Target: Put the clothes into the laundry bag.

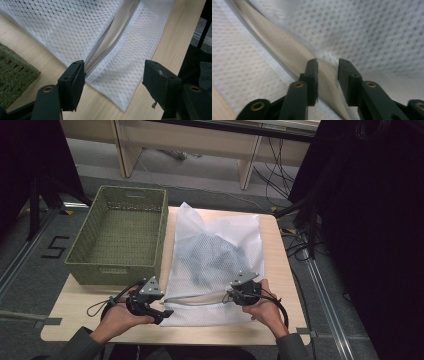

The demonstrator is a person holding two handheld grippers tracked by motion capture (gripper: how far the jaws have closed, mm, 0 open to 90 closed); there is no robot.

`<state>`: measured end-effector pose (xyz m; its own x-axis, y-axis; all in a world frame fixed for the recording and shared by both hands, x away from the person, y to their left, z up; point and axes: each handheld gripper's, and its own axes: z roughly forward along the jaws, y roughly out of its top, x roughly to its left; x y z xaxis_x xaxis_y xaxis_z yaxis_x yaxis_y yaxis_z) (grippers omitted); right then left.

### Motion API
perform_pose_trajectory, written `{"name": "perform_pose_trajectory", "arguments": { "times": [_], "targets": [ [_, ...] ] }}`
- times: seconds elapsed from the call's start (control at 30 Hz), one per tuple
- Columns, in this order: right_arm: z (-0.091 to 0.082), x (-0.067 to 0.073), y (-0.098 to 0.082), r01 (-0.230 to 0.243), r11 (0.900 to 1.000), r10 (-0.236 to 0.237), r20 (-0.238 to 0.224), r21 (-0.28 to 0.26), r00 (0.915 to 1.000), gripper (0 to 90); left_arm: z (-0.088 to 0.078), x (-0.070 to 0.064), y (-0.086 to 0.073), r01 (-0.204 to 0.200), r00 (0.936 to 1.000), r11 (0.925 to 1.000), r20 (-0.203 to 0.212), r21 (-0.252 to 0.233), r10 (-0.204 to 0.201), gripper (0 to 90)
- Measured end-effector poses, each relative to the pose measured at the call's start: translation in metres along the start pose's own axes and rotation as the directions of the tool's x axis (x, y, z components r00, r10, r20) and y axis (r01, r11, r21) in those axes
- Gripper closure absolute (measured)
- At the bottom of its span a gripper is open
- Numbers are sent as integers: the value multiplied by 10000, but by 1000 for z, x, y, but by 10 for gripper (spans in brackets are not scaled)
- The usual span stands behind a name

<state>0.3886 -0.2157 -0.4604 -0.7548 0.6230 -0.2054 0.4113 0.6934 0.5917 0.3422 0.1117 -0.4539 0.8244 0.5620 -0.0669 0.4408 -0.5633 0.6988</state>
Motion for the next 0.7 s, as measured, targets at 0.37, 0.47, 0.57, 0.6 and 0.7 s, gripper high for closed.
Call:
{"name": "perform_pose_trajectory", "arguments": {
  "times": [0.37, 0.47, 0.57, 0.6, 0.7],
  "targets": [
    [10, 5, 3, 737, 9963, -749, 270, 441, 9968, 763, 1, -1, 0, -10, 9999, 10000, 149, 98, 9, 325],
    [9, 2, 1, 484, 9981, -494, 250, 372, 9985, 759, 1, -1, -1, 104, 9999, 9999, 130, 99, -105, 324],
    [3, 0, 1, 132, 9996, -134, 102, 246, 9999, 731, 1, 1, 0, -48, 9999, 9999, 121, 105, 46, 323],
    [2, -1, 1, 54, 9999, -57, 277, 136, 9996, 697, 0, 1, 0, -94, 9999, 9998, 106, 166, 92, 321],
    [1, -2, 0, -584, 9982, 589, 387, -134, 9975, 549, 0, 1, -1, 126, 9998, 9999, 147, 45, -126, 321]
  ]
}}
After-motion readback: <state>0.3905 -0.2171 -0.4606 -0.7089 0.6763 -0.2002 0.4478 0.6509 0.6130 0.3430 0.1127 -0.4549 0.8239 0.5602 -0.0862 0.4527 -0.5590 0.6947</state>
